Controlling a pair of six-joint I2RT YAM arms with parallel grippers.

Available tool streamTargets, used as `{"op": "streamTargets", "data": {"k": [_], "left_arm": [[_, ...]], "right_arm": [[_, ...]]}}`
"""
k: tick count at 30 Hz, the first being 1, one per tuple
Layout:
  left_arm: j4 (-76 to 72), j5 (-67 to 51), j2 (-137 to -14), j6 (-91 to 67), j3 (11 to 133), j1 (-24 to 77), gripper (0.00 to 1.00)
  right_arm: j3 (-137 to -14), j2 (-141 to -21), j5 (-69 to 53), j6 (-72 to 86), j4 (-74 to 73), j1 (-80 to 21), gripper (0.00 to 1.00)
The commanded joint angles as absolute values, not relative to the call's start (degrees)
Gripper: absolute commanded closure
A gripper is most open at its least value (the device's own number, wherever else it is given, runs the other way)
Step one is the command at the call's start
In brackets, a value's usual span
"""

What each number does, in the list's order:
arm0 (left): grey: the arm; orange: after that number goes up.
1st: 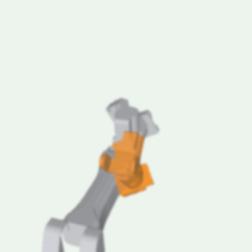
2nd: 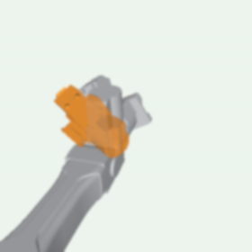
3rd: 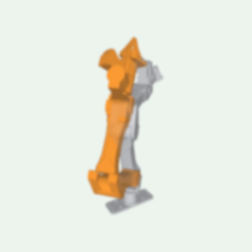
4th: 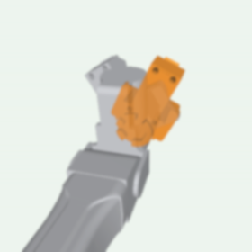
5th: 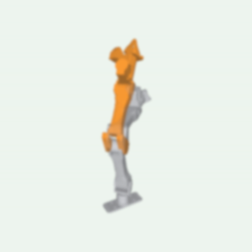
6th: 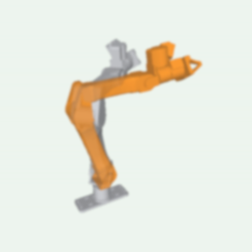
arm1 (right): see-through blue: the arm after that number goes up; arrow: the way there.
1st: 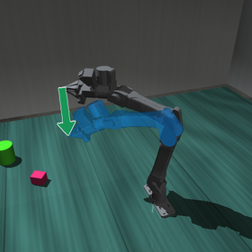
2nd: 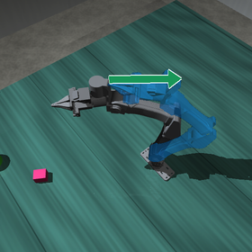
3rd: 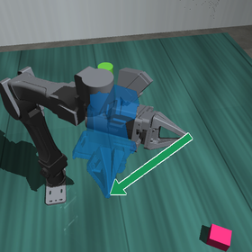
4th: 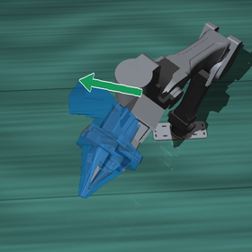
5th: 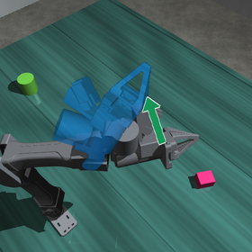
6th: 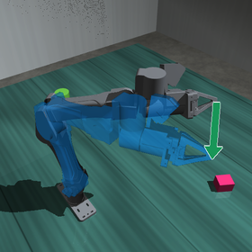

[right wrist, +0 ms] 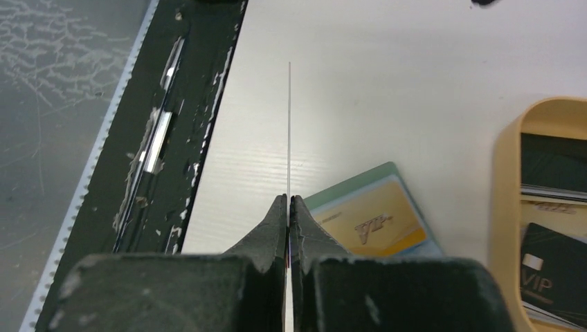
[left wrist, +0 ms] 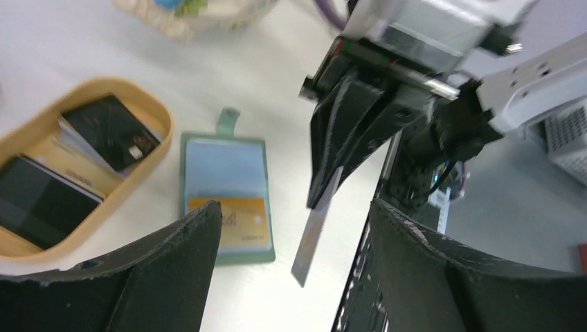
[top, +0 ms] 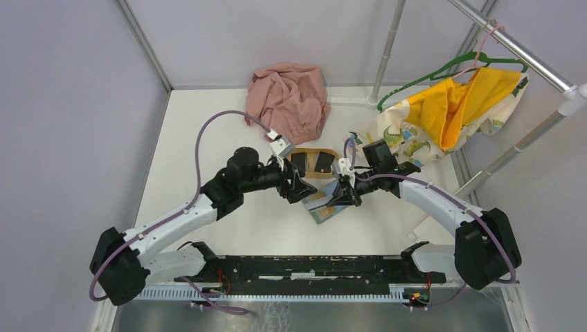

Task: Put the credit cards into the card holder
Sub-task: Pick up the credit card from the storage box.

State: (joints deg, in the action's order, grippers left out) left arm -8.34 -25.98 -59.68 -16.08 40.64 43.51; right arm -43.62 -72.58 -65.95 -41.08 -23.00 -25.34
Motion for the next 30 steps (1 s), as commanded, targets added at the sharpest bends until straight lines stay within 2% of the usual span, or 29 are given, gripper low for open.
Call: {"op": "streamTargets", "data": {"k": [1,8,12,16,19,22,24,25,28,30], "left_arm": [[-1.1,-31.0,-64.1,-8.7,44.2,43.7,0.18],[-5.8,-30.4,-67.3,-2.8,41.8,49.7,0.25],[-5.8,-31.5,-70.1,-1.4,42.5,51.0,0.34],[-3.2,-31.1,-73.4,-0.4,44.9,51.1,0.47],[-2.1,-30.6,-74.9,0.9,45.8,51.1,0.52],[-2.2,-32.2,-75.6,0.9,46.2,51.2,0.69],[-1.9,-33.3,-75.9,0.7,46.7,51.2,0.88],[-1.8,-33.2,-75.9,0.5,46.9,51.2,0.97],[-6.6,-31.5,-73.2,-3.3,44.3,50.8,0.98],[-15.8,-31.2,-70.1,-9.1,39.7,50.2,0.98]], "right_arm": [[-47.8,-74.1,-64.5,-55.3,-37.4,-26.5,1.00],[-49.5,-75.9,-65.4,-56.7,-40.5,-26.6,1.00],[-49.8,-76.4,-65.6,-56.7,-41.1,-26.6,1.00],[-49.9,-76.5,-66.0,-56.7,-41.3,-26.6,1.00],[-50.0,-76.6,-66.4,-57.0,-41.7,-26.6,1.00],[-50.1,-76.6,-66.6,-56.9,-41.8,-26.6,1.00],[-50.1,-76.7,-66.9,-56.7,-41.7,-26.6,1.00],[-50.1,-76.7,-67.1,-56.4,-41.5,-26.6,0.98],[-49.8,-76.3,-67.1,-52.3,-38.5,-26.3,0.71],[-49.2,-75.8,-68.1,-49.0,-35.6,-25.5,0.56]]}}
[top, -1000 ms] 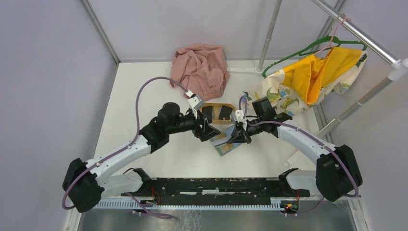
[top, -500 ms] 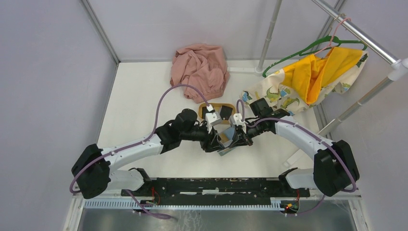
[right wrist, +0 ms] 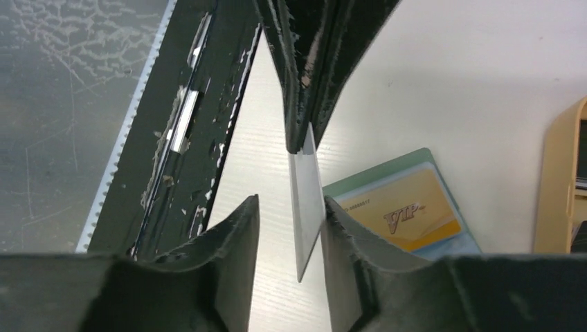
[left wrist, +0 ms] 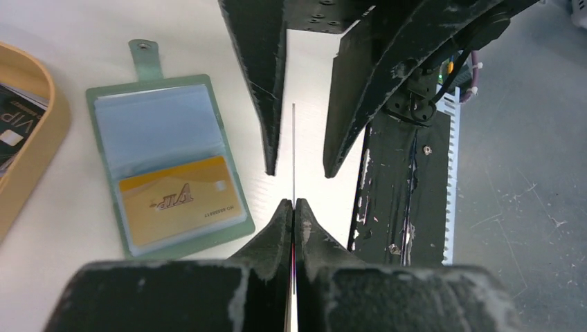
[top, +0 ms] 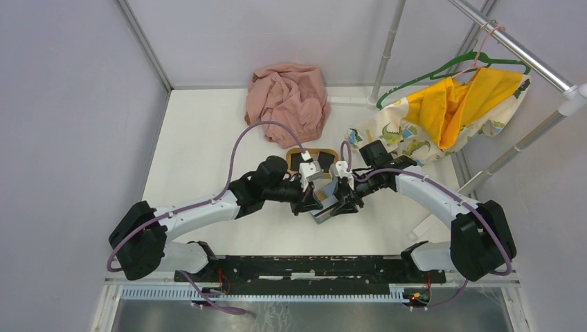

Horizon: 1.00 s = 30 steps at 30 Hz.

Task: Put the credit cards into the card holder
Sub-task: Pick up the credit card from the storage box.

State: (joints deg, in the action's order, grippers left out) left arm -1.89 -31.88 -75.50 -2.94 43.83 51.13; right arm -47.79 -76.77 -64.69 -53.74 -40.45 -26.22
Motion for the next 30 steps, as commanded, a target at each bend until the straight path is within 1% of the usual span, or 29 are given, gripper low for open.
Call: {"op": "streamTargets", "data": {"k": [1,3,5,9,12,14,19,23,24,27,30], "left_arm": [[-21.4,-30.6,-68.6,-12.9,37.0,50.0,0.98],[-33.8,-29.4,-66.8,-20.3,32.0,50.0,0.98],[-44.2,-28.4,-67.0,-26.7,28.6,50.1,0.98],[-55.1,-24.4,-68.8,-31.4,25.8,50.5,0.98],[-61.0,-22.8,-70.5,-32.7,24.7,51.0,0.98],[-63.2,-21.9,-71.3,-33.0,24.3,51.3,0.98],[-64.2,-20.7,-71.6,-32.6,23.4,51.5,0.98],[-64.3,-20.7,-71.5,-32.1,23.1,51.6,0.98],[-64.3,-20.8,-71.5,-31.9,23.0,51.6,0.98],[-64.0,-21.1,-71.5,-31.5,22.9,51.6,0.98],[-63.6,-21.2,-71.3,-30.8,22.6,51.6,0.98]], "right_arm": [[-48.7,-75.5,-68.7,-46.7,-33.7,-24.9,0.52],[-47.4,-74.7,-70.7,-42.6,-30.0,-23.9,0.46],[-45.5,-73.8,-73.2,-37.7,-25.2,-23.4,0.44],[-42.2,-72.6,-77.2,-28.8,-15.6,-23.2,0.44],[-41.5,-72.8,-79.3,-25.5,-12.7,-23.2,0.47],[-41.6,-73.0,-80.7,-24.8,-12.5,-23.2,0.50],[-42.2,-72.6,-82.8,-24.1,-12.5,-22.9,0.60],[-42.6,-72.8,-83.6,-23.3,-12.5,-22.6,0.73],[-42.7,-72.9,-83.8,-23.2,-12.5,-22.4,0.74],[-43.0,-72.9,-84.6,-22.7,-12.4,-21.8,0.72],[-43.3,-72.6,-85.6,-22.5,-12.8,-21.1,0.60]]}}
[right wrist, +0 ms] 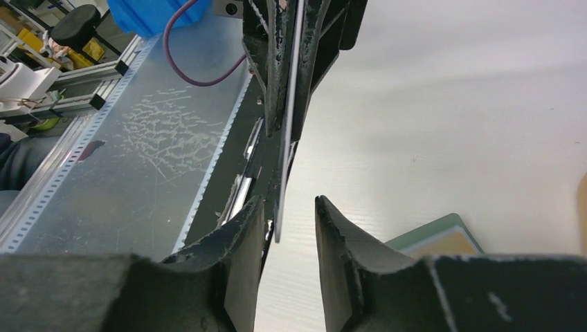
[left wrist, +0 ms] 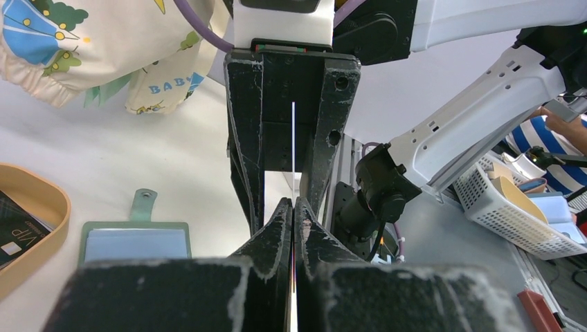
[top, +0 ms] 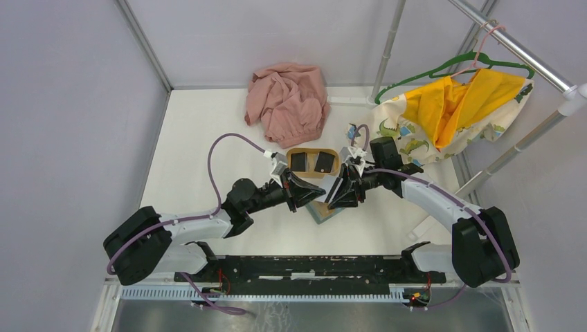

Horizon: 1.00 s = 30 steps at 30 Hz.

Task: Put the credit cards into the card holder
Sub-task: Pick up the credit card from the storage box.

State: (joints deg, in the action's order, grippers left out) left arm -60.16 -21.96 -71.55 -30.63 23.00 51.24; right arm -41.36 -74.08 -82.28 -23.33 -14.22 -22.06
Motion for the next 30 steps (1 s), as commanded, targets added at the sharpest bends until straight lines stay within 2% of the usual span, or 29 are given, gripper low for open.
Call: {"op": "streamTargets", "data": {"k": [1,6,10,12,16,17,18,20,24,28,30], "left_arm": [[-63.4,-21.2,-71.2,-30.7,22.5,51.6,0.98],[-62.9,-21.3,-71.6,-30.3,22.6,51.6,0.98],[-63.1,-21.6,-72.5,-30.2,23.1,51.8,0.98],[-63.0,-21.7,-73.0,-30.0,23.3,52.1,0.98],[-63.0,-22.3,-74.0,-29.7,23.7,52.2,0.98],[-62.6,-22.4,-74.0,-29.4,23.8,52.1,0.97],[-61.7,-22.8,-73.5,-28.8,24.1,52.1,0.93],[-56.8,-23.5,-72.0,-27.3,25.9,52.1,0.77],[-32.8,-26.5,-68.8,-21.3,34.1,51.3,0.48],[-17.1,-30.3,-67.8,-16.6,40.6,49.2,0.31],[-12.7,-32.4,-67.6,-15.7,42.5,47.7,0.28]], "right_arm": [[-43.3,-72.5,-85.7,-22.5,-12.8,-20.8,0.60],[-43.5,-72.2,-85.7,-22.5,-13.1,-20.3,0.60],[-43.6,-72.6,-85.3,-22.2,-13.1,-20.3,0.65],[-43.7,-72.8,-85.2,-21.9,-13.2,-20.2,0.72],[-43.6,-73.2,-83.8,-20.7,-12.3,-20.2,0.97],[-43.5,-73.2,-83.6,-20.4,-12.1,-20.3,1.00],[-43.4,-73.0,-83.3,-20.4,-12.1,-20.2,1.00],[-43.2,-72.8,-81.7,-20.2,-11.8,-20.2,1.00],[-42.4,-72.6,-78.6,-22.4,-12.7,-20.3,1.00],[-47.1,-73.1,-73.3,-41.2,-30.5,-20.8,1.00],[-49.1,-73.6,-71.7,-48.8,-37.0,-21.2,1.00]]}}
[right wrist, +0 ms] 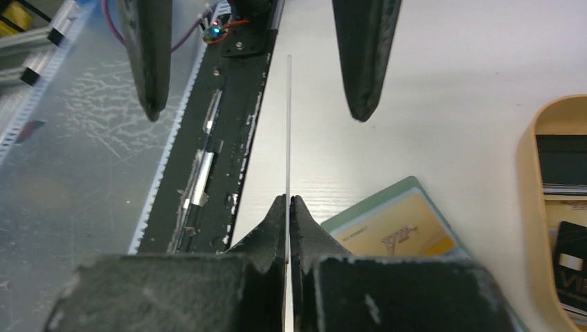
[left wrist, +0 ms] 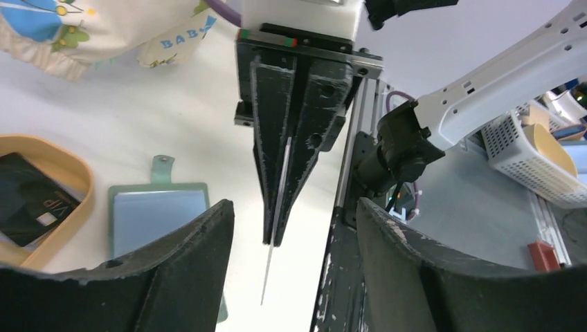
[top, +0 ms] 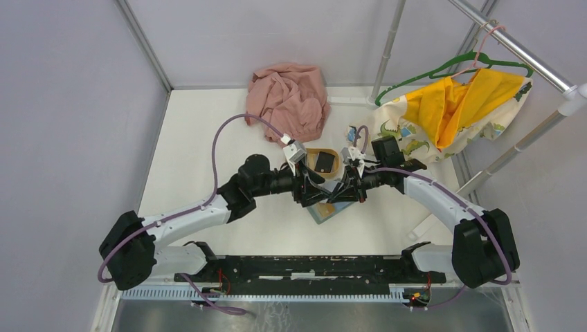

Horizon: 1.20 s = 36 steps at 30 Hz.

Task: Put the credit cards into the card holder
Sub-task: Pick up the credit card from the storage box.

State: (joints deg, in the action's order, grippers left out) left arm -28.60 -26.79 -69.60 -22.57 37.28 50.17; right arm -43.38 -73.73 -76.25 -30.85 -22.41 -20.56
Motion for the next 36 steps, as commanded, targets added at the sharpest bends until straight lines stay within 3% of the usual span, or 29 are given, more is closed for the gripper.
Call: {"op": "streamTargets", "data": {"k": [1,9,19,22,25,27,29,30,33,36], "left_arm": [[-10.4,-33.0,-67.9,-14.6,43.4,47.1,0.28],[2.0,-36.3,-71.3,-9.2,51.2,47.0,0.35],[1.8,-40.5,-77.2,-9.5,55.4,47.4,0.56],[1.8,-41.0,-77.8,-9.5,55.8,47.5,0.68],[1.8,-40.9,-77.8,-9.6,55.8,47.5,0.97],[0.7,-39.8,-77.1,-10.3,55.0,47.5,0.98],[-1.7,-37.4,-75.2,-12.1,52.8,47.3,0.98],[-3.1,-36.1,-73.7,-14.0,51.0,46.9,0.98],[-9.1,-34.0,-69.6,-21.7,43.0,44.9,0.98],[-17.2,-30.8,-65.7,-30.2,34.0,43.7,0.98]], "right_arm": [[-49.6,-73.7,-71.5,-51.1,-38.9,-21.2,1.00],[-49.9,-74.6,-69.4,-53.9,-40.9,-23.0,1.00],[-50.1,-75.8,-69.0,-53.8,-41.1,-24.1,1.00],[-50.1,-75.8,-68.9,-53.8,-41.1,-24.0,1.00],[-50.0,-76.0,-68.7,-53.7,-40.8,-24.1,1.00],[-49.8,-75.9,-68.4,-53.2,-40.2,-24.0,0.88],[-50.1,-75.5,-66.5,-52.2,-39.2,-24.0,0.58],[-50.5,-75.4,-65.1,-52.2,-39.2,-23.8,0.47],[-50.7,-73.1,-58.2,-51.1,-36.7,-21.4,0.39],[-42.7,-66.6,-44.6,-42.5,-20.5,-20.1,0.38]]}}
